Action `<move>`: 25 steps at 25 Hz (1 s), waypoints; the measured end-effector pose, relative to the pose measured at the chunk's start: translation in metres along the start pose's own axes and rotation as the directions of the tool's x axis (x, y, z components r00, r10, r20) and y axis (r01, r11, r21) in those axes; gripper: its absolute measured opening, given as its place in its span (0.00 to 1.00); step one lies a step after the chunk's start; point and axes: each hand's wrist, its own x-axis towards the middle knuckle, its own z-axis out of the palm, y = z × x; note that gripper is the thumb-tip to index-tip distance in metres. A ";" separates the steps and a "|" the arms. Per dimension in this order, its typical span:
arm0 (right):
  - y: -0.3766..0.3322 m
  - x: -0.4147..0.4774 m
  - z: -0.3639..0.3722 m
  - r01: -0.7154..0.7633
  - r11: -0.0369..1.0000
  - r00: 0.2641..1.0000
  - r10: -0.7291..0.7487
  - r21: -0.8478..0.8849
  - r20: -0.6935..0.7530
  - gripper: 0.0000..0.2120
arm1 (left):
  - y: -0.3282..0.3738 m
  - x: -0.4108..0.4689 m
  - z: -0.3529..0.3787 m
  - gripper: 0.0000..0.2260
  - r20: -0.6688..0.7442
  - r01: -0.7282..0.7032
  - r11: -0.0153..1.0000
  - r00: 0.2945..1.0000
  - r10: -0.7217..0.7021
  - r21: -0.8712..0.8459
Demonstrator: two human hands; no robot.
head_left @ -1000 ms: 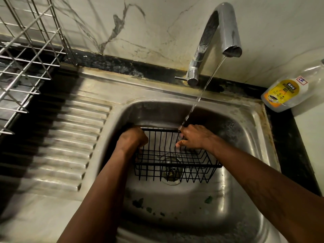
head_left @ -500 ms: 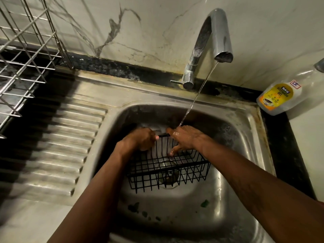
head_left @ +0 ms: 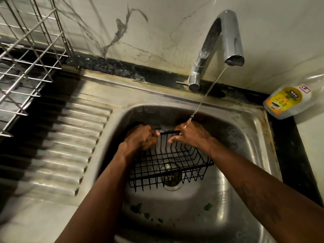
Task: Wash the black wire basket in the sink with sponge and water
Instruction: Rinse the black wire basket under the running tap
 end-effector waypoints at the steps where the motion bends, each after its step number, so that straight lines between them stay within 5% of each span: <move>1: -0.004 0.000 0.003 0.006 0.989 1.000 -0.007 -0.148 -0.013 0.30 | 0.001 0.000 0.000 0.15 -0.001 0.004 1.000 1.000 -0.004 0.002; 3: -0.010 -0.002 0.009 0.015 0.948 1.000 -0.005 -0.318 0.030 0.31 | 0.002 0.001 0.001 0.16 0.004 0.016 1.000 1.000 -0.016 0.000; 7: -0.012 0.001 0.010 0.013 0.946 0.992 0.029 -0.324 0.125 0.34 | 0.003 0.000 0.002 0.17 0.019 0.040 0.999 0.999 -0.040 -0.019; 16: 0.005 -0.004 -0.009 -0.039 0.990 0.984 0.015 0.134 0.176 0.16 | 0.003 -0.002 -0.001 0.19 0.024 0.036 0.999 0.999 -0.037 0.014; 25: -0.010 -0.004 -0.007 -0.039 0.994 0.984 0.056 -0.102 0.168 0.25 | 0.004 -0.003 -0.002 0.18 0.046 0.074 0.997 0.996 -0.074 0.004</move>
